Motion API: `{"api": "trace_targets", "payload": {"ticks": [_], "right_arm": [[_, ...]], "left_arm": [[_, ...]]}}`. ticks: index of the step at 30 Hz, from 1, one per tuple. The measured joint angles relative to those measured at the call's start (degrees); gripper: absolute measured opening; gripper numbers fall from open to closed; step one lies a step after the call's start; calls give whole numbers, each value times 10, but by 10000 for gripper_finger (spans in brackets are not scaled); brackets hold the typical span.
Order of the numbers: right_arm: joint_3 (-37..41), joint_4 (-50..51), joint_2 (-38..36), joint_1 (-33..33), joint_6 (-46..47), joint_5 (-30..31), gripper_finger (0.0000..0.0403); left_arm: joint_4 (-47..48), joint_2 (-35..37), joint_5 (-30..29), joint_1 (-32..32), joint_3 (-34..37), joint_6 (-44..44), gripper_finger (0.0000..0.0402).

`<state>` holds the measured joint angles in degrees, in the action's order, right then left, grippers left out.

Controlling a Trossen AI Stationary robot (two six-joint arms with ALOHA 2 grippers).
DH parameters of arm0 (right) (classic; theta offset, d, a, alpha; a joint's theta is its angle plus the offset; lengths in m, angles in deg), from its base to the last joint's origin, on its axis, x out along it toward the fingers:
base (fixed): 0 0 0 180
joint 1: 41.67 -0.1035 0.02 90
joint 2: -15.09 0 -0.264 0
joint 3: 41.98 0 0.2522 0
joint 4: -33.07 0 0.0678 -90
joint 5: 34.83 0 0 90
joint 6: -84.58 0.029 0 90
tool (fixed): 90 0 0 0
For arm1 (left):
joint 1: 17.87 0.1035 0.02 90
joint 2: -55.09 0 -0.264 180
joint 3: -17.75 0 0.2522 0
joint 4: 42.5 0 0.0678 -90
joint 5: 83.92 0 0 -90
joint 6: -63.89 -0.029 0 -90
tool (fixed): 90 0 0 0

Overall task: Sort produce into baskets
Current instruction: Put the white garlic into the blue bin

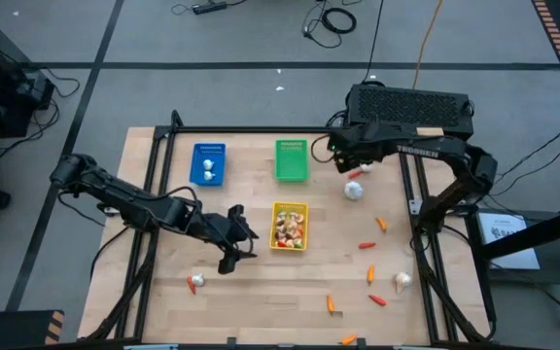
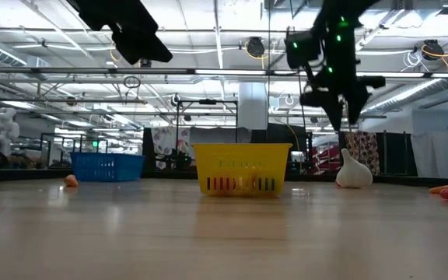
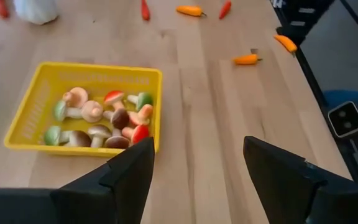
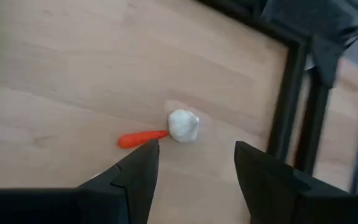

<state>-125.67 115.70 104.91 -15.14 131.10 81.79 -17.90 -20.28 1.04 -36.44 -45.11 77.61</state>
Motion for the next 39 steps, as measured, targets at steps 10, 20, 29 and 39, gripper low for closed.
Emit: {"api": "trace_targets", "payload": {"ticks": [10,20,29,39], "right_arm": [[140,-177,-4,79,-38,-62,179],[225,-284,-4,111,-51,-74,151],[230,-323,-4,114,-61,-72,133],[230,-333,-4,114,-67,-68,65]], "left_arm": [[0,0,-14,-7,0,-37,254],[2,0,-14,-7,0,-37,254],[1,0,-15,-7,0,-36,254],[1,0,-32,-7,0,-37,254]]}}
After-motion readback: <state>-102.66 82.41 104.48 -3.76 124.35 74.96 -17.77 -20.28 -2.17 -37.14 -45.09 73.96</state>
